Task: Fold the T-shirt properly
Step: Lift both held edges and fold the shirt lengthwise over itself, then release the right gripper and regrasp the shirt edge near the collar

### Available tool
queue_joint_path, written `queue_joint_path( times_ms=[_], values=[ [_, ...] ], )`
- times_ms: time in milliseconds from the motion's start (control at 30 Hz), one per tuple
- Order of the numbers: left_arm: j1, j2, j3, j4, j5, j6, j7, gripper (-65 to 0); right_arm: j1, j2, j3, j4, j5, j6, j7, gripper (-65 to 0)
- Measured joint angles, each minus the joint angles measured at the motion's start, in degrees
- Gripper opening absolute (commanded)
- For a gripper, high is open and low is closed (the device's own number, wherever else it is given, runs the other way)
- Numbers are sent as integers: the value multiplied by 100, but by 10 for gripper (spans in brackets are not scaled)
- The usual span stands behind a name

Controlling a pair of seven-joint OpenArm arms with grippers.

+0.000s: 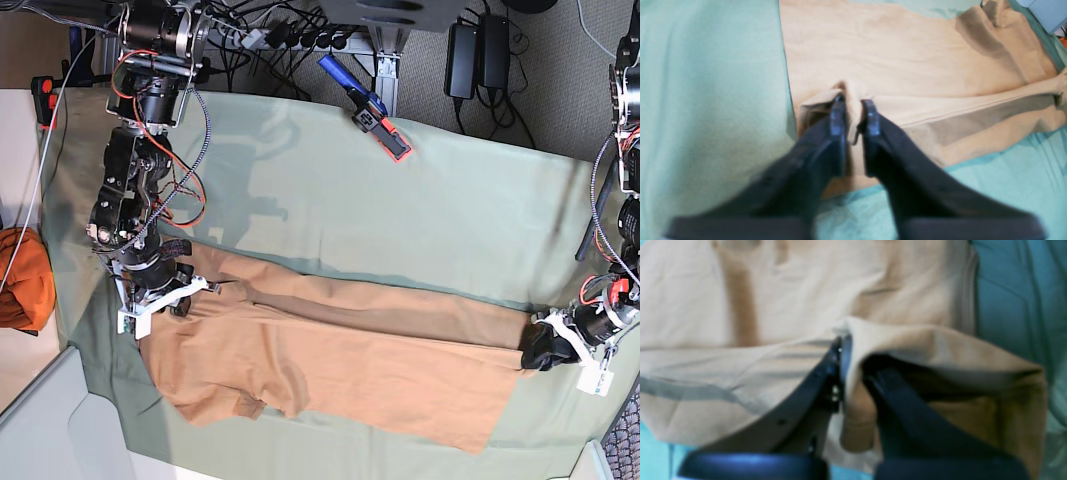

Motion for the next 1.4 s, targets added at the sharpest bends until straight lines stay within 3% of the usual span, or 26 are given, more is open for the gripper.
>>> queue_joint_path(
  times_ms=[33,67,100,167,200,233,400,500,600,733,900,1400],
  values=[
    [0,-2,0,0,0,0,0,-385,0,0,-2,0,2,2,0,-650],
    [0,-2,-2,0,-2,0,0,-338,4,2,-22,0,2,2,9,-590],
    [0,-2,-2,0,-4,0,2,-303,2,2,-37,0,2,4,50,-479],
    [-2,0,-2,0,-28,0,31,-284,2,4,-92,0,-11,4,66,-280],
    [-2,-2,-2,0,-26,0,70,-284,2,2,-118,0,11,4,66,-224],
    [0,-2,-2,0,-26,0,122,-284,2,2,-127,0,105,4,63,-210],
    [0,-4,-55,0,-358,0,549,-284,2,2,-129,2,402,4,11,-211],
    [0,-4,-284,0,-772,0,905,-284,-2,-7,48,114,444,4,-514,-211],
    [52,-24,-721,0,-1327,2,1300,-284,-31,-17,678,321,682,2,-981,-211],
    [275,-111,-986,2,-1709,-7,1478,-284,-105,9,1746,356,920,2,-1185,-211],
    [651,-131,-984,0,-1779,-2,1491,-284,-605,-7,2391,354,1427,4,-1228,-211],
    [748,-133,-984,0,-1912,0,1331,-284,-608,-127,2380,-391,1593,4,-518,-212]
  ],
)
